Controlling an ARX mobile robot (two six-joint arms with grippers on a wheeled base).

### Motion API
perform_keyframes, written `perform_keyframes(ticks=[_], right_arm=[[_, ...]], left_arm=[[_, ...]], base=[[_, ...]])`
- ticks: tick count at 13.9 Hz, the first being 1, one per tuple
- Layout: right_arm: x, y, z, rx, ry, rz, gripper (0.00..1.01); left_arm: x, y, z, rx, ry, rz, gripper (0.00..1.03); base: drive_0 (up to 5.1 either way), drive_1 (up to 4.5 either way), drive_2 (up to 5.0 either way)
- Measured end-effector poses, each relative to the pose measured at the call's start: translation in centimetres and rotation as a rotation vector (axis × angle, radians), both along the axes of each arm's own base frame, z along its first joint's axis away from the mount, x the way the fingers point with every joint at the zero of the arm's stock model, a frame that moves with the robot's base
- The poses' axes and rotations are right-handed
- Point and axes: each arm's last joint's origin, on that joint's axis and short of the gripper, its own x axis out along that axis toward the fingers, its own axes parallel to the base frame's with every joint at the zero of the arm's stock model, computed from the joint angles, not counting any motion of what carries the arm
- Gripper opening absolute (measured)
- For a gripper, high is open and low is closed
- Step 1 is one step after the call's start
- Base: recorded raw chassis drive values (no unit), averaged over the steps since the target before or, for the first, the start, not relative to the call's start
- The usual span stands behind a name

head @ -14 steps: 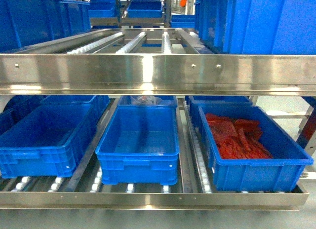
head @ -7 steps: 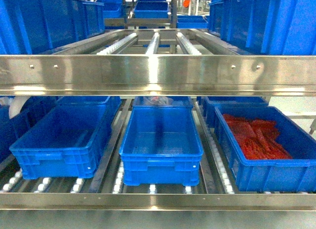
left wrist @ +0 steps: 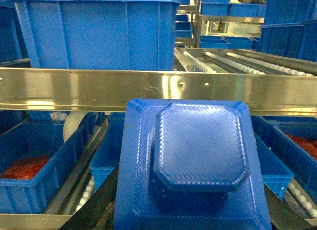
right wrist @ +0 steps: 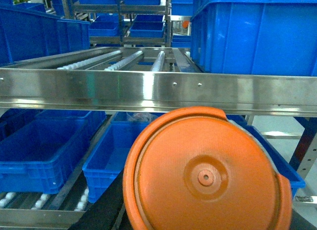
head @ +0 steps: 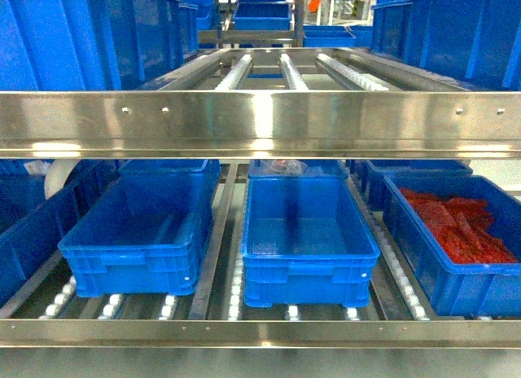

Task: Sort blue parts and orange caps into right shelf containers

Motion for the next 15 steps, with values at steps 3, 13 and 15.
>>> perform_keyframes(ticks=[3,13,15], right_arm=[[0.00,0.00,0.01,0.000,-0.001,0.000,0.45],[0.00,0.01,0.01,0.000,-0.001,0.003,0.45],[0.00,0.01,0.01,0.000,-0.002,0.003,0.45]], left_arm=[[0.00,0.00,0.01,0.000,-0.001,0.001,0.43],[0.00,0.00,0.00,0.000,0.000,0.002,0.43],[0.00,0.00,0.00,0.000,0.000,0.002,0.43]], base=[[-4.8,2.60,2.6],[-1.5,0.75,0.8],[0.0,0.00,0.0]])
